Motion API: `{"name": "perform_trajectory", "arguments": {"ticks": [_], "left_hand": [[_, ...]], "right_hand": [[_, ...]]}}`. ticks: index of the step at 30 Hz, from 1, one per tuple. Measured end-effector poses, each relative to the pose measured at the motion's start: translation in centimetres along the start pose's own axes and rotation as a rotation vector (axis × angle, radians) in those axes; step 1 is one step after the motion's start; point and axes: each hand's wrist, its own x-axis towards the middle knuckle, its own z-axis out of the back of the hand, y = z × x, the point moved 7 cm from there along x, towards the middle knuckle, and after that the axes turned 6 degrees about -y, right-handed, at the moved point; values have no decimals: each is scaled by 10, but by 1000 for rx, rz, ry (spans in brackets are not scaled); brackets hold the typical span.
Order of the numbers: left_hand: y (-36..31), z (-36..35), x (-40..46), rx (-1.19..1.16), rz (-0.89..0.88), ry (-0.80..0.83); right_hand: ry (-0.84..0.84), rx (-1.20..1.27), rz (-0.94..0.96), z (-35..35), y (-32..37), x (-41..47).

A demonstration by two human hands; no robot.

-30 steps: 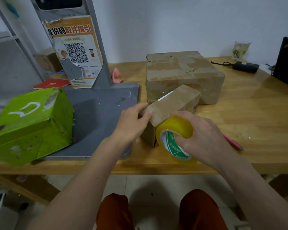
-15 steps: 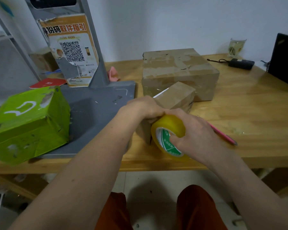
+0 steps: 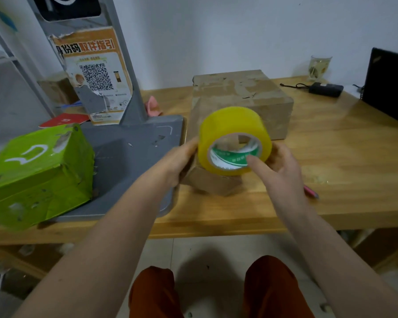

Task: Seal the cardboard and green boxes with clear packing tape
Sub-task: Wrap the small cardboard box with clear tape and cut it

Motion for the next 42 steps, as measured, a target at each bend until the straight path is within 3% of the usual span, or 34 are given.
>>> {"name": "perform_trajectory", "arguments": {"ticks": [3, 6, 7, 9, 10, 11, 13, 15, 20, 23, 29, 39, 42], "left_hand": [[35, -7, 0, -99, 2, -4], [49, 9, 4, -17, -36, -177], [47, 21, 2, 89, -98, -301], [22, 35, -22, 247, -433, -548], [13, 32, -38, 232, -627, -516], [10, 25, -47, 154, -722, -377], [14, 7, -57, 59, -705, -50], [21, 3, -54, 164, -689, 38], [29, 11, -51, 434, -839, -209], [34, 9, -50, 533, -890, -271], [37, 5, -53, 596, -918, -292], [38, 2, -53, 672, -883, -311], [37, -4, -56, 573, -829, -343]], "right_hand": [[78, -40, -84, -21, -10, 5], [156, -92, -135, -40, -21, 9], [169, -108, -127, -45, -21, 10], [169, -131, -107, -53, -19, 13], [156, -135, -105, -54, -17, 14], [140, -136, -102, -54, -16, 14], [115, -159, -86, -54, -15, 15], [105, -179, -54, -55, -11, 14], [148, -251, 69, -60, 6, 9], [149, -313, 138, -55, 17, 14], [7, -458, 176, 5, 34, 47], [9, -496, 122, 19, 9, 54], [27, -520, 100, 20, 6, 56]]}}
